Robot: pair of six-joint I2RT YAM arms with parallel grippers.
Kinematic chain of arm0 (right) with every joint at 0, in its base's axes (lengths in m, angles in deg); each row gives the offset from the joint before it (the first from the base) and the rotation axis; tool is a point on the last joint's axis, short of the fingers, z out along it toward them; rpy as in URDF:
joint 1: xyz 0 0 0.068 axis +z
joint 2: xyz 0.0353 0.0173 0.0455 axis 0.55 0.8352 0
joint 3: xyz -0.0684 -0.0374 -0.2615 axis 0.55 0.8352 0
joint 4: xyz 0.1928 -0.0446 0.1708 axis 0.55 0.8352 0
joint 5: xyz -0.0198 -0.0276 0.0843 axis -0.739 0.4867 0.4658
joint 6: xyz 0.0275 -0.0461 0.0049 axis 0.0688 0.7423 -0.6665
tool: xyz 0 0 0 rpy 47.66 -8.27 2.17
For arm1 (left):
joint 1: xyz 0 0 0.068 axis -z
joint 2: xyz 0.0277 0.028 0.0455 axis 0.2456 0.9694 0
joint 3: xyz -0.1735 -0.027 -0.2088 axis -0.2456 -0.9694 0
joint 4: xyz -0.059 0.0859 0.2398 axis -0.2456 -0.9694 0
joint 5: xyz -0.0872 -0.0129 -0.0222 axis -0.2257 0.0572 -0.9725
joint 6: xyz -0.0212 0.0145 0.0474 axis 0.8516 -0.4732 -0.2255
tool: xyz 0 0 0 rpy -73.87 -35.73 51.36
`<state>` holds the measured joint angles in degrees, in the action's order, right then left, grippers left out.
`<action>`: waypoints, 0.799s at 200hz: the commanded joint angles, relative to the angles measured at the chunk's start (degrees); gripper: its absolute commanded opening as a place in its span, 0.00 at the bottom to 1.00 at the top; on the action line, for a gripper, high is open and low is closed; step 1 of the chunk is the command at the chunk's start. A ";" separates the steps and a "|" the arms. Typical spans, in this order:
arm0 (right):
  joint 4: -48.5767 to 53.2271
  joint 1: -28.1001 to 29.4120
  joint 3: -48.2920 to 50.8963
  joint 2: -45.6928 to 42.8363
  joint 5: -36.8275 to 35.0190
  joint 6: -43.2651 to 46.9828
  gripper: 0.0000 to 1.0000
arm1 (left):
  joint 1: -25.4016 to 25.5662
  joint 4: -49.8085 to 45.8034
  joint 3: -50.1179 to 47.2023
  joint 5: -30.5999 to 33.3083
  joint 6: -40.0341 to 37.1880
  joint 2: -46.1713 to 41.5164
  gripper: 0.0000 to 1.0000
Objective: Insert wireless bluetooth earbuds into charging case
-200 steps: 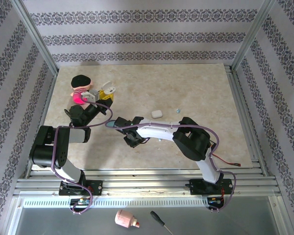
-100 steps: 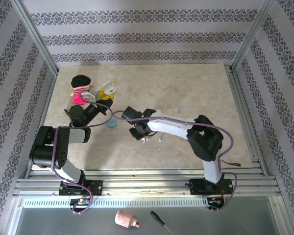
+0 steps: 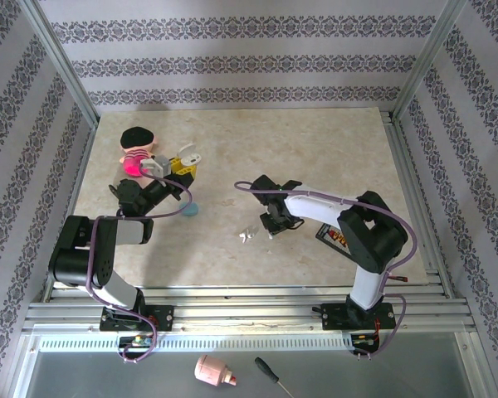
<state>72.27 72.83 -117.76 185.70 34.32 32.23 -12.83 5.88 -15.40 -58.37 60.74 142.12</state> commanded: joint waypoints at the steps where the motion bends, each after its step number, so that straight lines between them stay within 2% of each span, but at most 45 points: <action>1: -1.09 -0.65 0.68 1.01 -1.95 0.38 0.28 | -0.16 3.66 -0.57 -1.60 0.16 -2.38 0.20; 18: -1.31 -0.68 0.50 1.03 -2.12 -0.09 0.31 | -0.07 3.66 -0.99 -1.76 -0.16 -2.78 0.20; 52: -2.50 -0.19 1.85 -4.25 -5.67 -3.11 0.55 | 0.11 3.68 -2.15 -1.92 -1.64 -3.69 0.20; 75: -4.34 0.31 4.63 -9.89 -6.15 -8.49 0.63 | 0.09 3.66 -2.86 -1.25 -2.34 -4.25 0.20; 98: -6.57 0.32 8.79 -14.41 -5.64 -16.25 0.64 | 0.19 3.65 -3.21 -0.47 -2.54 -4.52 0.20; 124: -12.53 -0.08 13.81 -17.95 0.25 -24.66 0.61 | 0.27 3.67 -3.12 -0.47 -2.72 -4.35 0.20; 142: -15.47 -0.06 15.08 -17.88 4.09 -27.61 0.59 | 0.28 3.68 -3.04 -0.65 -2.83 -4.21 0.19; 160: -15.87 0.84 15.05 -16.71 2.73 -27.75 0.56 | 0.36 3.70 -3.11 -0.69 -3.05 -4.45 0.20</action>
<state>60.24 72.66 -103.22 168.15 35.22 9.57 -12.78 5.94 -18.08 -58.99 58.97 138.98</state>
